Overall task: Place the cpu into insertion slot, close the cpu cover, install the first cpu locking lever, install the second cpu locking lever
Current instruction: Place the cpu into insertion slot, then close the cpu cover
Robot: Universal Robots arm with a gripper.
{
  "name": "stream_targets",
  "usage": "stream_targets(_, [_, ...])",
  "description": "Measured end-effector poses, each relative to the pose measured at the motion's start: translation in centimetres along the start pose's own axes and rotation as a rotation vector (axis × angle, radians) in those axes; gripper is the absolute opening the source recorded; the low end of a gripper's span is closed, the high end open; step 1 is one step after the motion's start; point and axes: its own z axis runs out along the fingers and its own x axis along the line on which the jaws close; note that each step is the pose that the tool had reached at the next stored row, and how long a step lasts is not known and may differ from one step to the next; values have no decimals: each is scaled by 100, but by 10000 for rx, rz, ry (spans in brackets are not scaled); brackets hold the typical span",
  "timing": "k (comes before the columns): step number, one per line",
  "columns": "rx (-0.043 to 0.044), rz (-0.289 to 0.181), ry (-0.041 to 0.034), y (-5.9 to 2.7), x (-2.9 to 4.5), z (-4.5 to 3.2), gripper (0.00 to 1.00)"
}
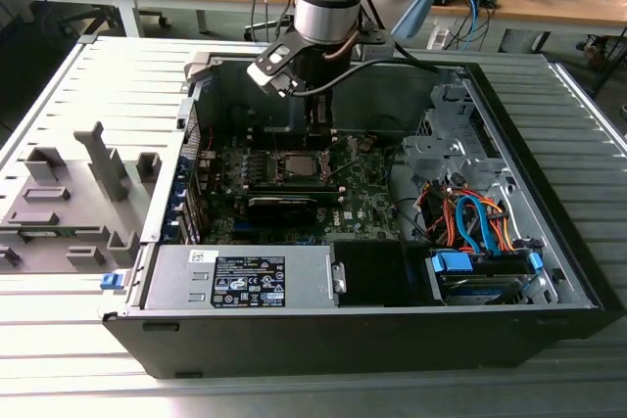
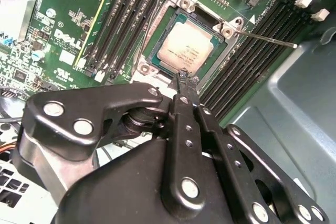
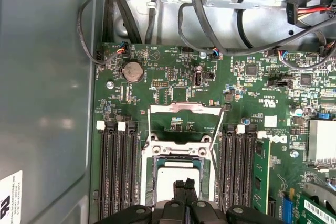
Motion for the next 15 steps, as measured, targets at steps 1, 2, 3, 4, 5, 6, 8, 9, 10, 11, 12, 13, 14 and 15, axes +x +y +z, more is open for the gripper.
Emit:
stream_targets(1, [1,0,3,0,0,-4,11])
stream_targets(2, [0,0,9,0,0,-10,11])
stream_targets(3, [-2,0,13,0,0,-11,11])
stream_targets(4, [0,0,11,0,0,-13,11])
stream_targets(5, [0,0,11,0,0,-14,11])
stream_targets(6, [0,0,11,0,0,-14,11])
stream_targets(8, [0,0,11,0,0,-14,11])
stream_targets(9, [0,0,10,2,-1,-15,11])
stream_targets(10, [0,-2,10,4,-1,-15,11])
stream_targets(11, [0,-2,10,7,-1,-15,11])
stream_targets(12, [1,0,9,12,-2,-15,11])
stream_targets(13, [0,0,10,17,-2,-15,11])
stream_targets(14, [0,0,11,21,-2,-15,11])
stream_targets(15, [0,-1,10,27,-2,-15,11])
